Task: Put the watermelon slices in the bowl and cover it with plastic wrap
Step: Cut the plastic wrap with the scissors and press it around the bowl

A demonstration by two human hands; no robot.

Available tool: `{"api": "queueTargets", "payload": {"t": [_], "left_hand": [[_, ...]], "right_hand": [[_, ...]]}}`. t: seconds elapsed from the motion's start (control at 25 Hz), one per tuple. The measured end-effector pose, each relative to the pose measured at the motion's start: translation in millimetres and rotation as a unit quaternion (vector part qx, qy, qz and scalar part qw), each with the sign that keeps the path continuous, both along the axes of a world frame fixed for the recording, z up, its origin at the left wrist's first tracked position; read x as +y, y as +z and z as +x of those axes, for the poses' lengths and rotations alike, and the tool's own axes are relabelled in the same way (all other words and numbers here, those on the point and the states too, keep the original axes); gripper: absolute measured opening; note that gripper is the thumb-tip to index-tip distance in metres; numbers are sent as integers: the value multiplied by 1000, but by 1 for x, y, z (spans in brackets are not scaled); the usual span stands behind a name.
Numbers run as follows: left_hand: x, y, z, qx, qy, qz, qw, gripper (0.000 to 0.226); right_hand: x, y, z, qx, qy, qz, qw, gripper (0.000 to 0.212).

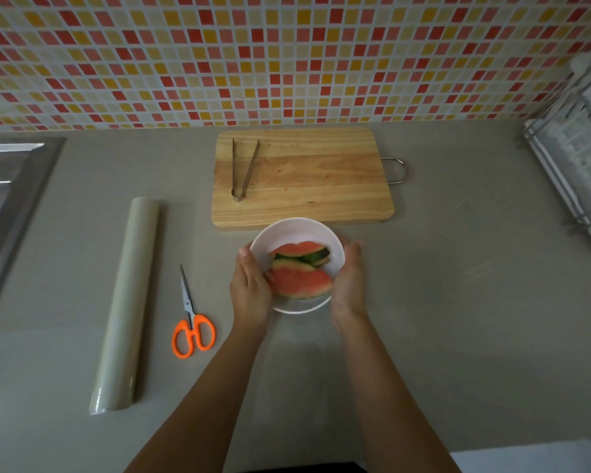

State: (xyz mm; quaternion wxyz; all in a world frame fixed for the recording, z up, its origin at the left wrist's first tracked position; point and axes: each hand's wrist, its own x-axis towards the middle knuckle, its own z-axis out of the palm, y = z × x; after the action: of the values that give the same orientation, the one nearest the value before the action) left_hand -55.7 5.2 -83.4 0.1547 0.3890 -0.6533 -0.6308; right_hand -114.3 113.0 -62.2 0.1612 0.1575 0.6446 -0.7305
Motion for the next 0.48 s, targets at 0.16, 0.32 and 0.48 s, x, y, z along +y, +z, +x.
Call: {"api": "queueTargets", "payload": {"t": [0.16, 0.32, 0.48], "left_hand": [[0, -4, 3, 5, 32, 45, 998, 56], [3, 4, -3, 1, 39, 57, 998, 51], [7, 7, 0, 3, 44, 71, 997, 37]], "right_hand": [[-12, 4, -4, -31, 19, 89, 995, 69], [-5, 4, -5, -57, -10, 137, 989, 63], [-9, 14, -7, -56, -47, 191, 979, 70]]}}
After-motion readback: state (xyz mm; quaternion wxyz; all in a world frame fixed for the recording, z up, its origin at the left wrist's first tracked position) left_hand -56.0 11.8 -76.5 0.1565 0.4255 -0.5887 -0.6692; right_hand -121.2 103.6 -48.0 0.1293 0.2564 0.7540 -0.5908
